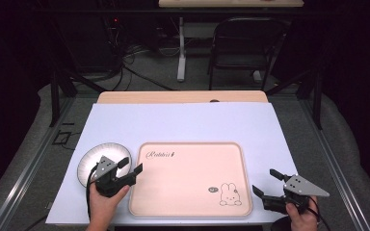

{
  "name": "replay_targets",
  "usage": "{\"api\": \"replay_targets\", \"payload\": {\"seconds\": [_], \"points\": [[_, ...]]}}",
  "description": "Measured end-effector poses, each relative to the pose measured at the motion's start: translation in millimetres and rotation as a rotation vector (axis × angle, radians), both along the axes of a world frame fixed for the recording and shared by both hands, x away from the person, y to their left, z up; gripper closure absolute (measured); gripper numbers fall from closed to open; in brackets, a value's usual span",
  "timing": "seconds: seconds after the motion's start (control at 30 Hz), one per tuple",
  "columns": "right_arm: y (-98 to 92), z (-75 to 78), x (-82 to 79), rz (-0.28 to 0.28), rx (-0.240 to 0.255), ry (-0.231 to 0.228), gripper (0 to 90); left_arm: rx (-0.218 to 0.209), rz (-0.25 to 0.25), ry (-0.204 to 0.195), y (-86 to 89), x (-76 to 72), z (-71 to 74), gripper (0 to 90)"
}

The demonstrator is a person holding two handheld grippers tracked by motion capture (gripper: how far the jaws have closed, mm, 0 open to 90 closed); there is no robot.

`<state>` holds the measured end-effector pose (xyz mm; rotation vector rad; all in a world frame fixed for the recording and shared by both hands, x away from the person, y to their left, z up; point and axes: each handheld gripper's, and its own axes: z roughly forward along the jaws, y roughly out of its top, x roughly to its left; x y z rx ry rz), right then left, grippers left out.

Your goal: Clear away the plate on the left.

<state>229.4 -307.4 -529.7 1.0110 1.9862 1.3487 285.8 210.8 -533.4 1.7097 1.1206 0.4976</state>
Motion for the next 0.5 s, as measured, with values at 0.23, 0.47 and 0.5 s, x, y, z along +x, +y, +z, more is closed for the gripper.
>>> {"api": "replay_targets", "payload": {"seconds": [0.23,0.47,0.5], "points": [[1.8,0.1,0.1,0.003,-0.015,0.001,14.8,-0.021,0.011,0.015,2.3,1.0,-0.9,36.8],[1.8,0.2,-0.1,0.006,-0.018,0.001,14.8,-0.032,0.020,0.022,4.7,1.0,-1.0,36.1],[1.8,0.2,-0.1,0.006,-0.018,0.001,14.8,-0.033,0.021,0.022,4.7,0.9,-0.9,36.1]]}}
